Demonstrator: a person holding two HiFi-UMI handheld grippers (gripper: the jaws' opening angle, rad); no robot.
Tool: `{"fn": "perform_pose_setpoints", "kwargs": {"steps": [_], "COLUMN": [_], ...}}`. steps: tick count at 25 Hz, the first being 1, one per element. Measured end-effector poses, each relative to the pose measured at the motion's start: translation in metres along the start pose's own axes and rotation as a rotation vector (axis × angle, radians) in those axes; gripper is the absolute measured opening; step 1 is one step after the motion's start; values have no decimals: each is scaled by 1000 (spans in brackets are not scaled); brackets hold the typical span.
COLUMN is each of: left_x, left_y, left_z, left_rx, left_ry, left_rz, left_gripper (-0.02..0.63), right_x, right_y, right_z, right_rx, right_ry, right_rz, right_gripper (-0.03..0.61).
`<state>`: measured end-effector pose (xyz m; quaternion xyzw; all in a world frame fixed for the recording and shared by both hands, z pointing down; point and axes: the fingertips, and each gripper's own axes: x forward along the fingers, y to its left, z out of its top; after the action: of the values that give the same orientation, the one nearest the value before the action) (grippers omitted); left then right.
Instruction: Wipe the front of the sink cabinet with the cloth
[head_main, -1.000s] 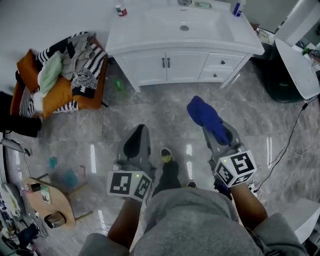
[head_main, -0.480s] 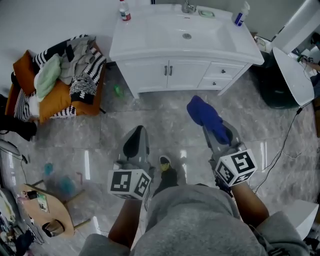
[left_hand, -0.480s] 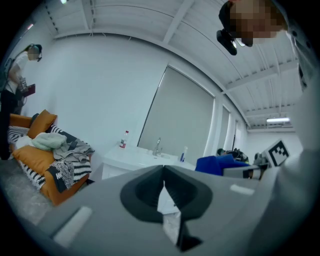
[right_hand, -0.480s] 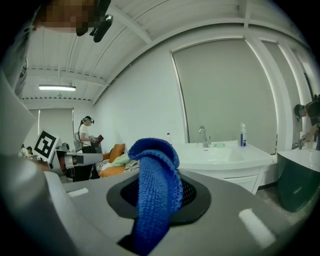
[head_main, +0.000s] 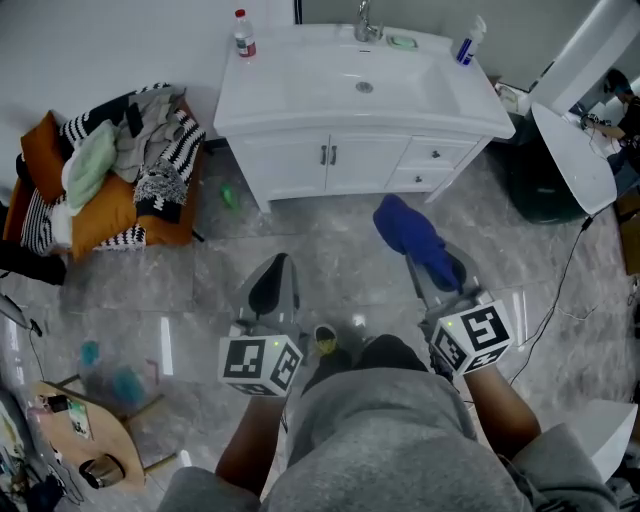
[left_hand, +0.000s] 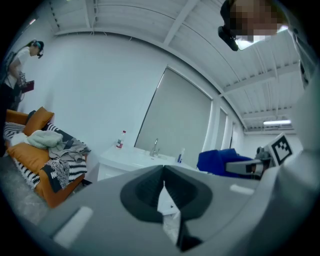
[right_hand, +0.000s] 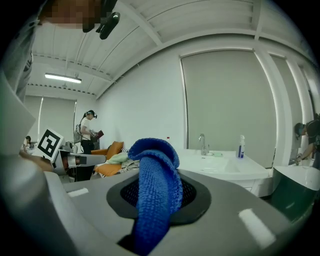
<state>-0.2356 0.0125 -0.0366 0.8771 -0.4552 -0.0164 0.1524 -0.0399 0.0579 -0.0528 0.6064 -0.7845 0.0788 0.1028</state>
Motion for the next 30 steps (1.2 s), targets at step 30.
{"fn": "perform_pose_setpoints", "kwargs": {"steps": [30], "left_x": [64], "left_y": [-94], "left_z": [9], "left_rx": [82], "left_ry": [56], "left_rz": [-54], "left_gripper": [11], "right_x": [-34], "right_y": [-118], "right_z": [-21], "right_rx": [89], "right_ry": [-27], "right_rz": [-74], "right_gripper": [89]}}
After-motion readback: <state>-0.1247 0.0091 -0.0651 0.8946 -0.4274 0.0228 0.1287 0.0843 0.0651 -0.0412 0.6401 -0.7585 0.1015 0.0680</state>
